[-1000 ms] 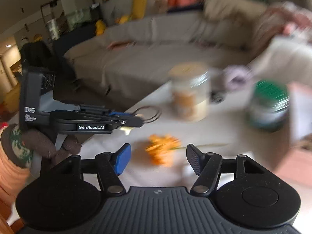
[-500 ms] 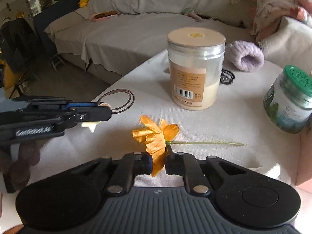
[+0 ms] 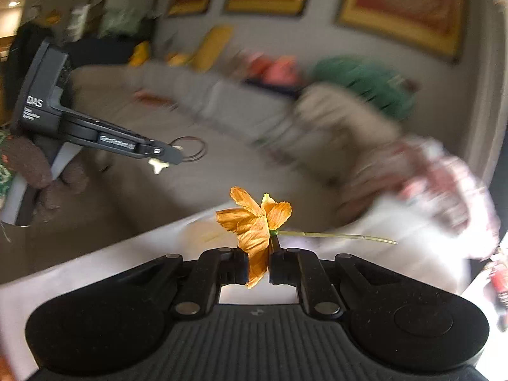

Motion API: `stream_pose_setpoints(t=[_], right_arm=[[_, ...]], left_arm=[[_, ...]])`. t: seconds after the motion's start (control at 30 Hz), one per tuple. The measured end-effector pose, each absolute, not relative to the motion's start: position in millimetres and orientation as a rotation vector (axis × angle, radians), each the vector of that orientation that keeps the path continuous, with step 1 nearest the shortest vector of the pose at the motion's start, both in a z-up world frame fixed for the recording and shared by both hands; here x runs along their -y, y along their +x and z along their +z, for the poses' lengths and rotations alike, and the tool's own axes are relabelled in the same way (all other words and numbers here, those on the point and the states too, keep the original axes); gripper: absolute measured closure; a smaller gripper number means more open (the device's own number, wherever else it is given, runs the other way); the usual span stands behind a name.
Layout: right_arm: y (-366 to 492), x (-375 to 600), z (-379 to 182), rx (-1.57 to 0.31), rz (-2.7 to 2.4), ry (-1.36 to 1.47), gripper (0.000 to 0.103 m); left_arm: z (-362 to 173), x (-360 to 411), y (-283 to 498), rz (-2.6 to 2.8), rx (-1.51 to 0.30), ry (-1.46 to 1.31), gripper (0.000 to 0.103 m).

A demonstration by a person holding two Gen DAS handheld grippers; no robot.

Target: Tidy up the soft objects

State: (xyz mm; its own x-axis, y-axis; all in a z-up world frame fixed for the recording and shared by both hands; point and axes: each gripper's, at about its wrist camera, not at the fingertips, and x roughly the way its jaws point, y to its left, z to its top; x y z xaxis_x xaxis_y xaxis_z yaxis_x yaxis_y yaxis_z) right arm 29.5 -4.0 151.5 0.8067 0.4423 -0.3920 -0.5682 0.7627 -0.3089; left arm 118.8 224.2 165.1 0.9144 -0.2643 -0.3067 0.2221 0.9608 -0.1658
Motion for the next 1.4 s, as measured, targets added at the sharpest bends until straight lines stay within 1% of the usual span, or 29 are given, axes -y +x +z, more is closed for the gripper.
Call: stream_pose_setpoints(t=[0.1, 0.17, 0.27, 0.33, 0.37, 0.4, 0.47, 0.53, 0.67, 0.83, 0.9, 1.07, 1.13, 1.23, 1.4], right_arm=[[39.2, 43.8, 162.0, -0.263, 0.47, -0.442, 0.093], [44.7, 72.5, 159.4, -0.266, 0.427, -0.438, 0.093], [56.6, 108.1, 140.2, -0.313, 0.399, -0.408, 0.093], [65.8, 125.3, 119.0, -0.358, 0.421, -0.364, 0.092], [69.6, 132.8, 107.5, -0.387, 0.461, -0.333, 0.089], [74.3, 140.0, 94.5, -0.421, 0.485, -0.296, 0.077], [74.5, 148.9, 73.8, -0.465, 0.436, -0.249, 0.061], [61.8, 156.3, 61.9, -0.464, 0.437, -0.226, 0.059], [37.7, 167.2, 50.7, -0.451, 0.419, -0.183, 0.049], [22.5, 171.1, 49.0, -0.455, 0.404, -0.173, 0.044], [16.1, 170.0, 50.3, -0.467, 0.408, -0.159, 0.042], [0.4, 165.2, 42.6, -0.548, 0.466, -0.08, 0.036], [-3.9, 158.5, 37.7, -0.6, 0.504, -0.041, 0.036], [-10.0, 142.1, 32.5, -0.628, 0.546, -0.047, 0.036], [-13.1, 120.4, 32.6, -0.636, 0.565, -0.052, 0.036]], left_arm=[[197.0, -168.9, 149.6, -0.379, -0.288, -0.103, 0.088], [208.6, -131.0, 170.7, -0.483, -0.302, -0.13, 0.087], [204.8, -74.9, 206.8, -0.603, -0.385, -0.198, 0.086], [184.4, -42.4, 231.9, -0.65, -0.501, -0.245, 0.085], [168.5, -27.5, 244.4, -0.654, -0.579, -0.265, 0.085], [149.3, -13.9, 255.4, -0.645, -0.664, -0.276, 0.085], [114.9, 5.6, 268.3, -0.596, -0.799, -0.25, 0.085], [95.4, 14.4, 267.6, -0.555, -0.828, -0.182, 0.085], [97.0, 3.8, 251.4, -0.548, -0.752, -0.154, 0.085], [120.8, -31.4, 184.8, -0.54, -0.598, -0.125, 0.084], [124.7, -62.9, 149.4, -0.537, -0.567, -0.125, 0.084], [93.1, -96.5, 89.3, -0.473, -0.622, -0.084, 0.084], [79.8, -107.1, 73.5, -0.42, -0.649, -0.086, 0.084], [58.3, -128.2, 59.0, -0.392, -0.705, -0.19, 0.084], [46.7, -136.5, 45.6, -0.391, -0.732, -0.219, 0.084]])
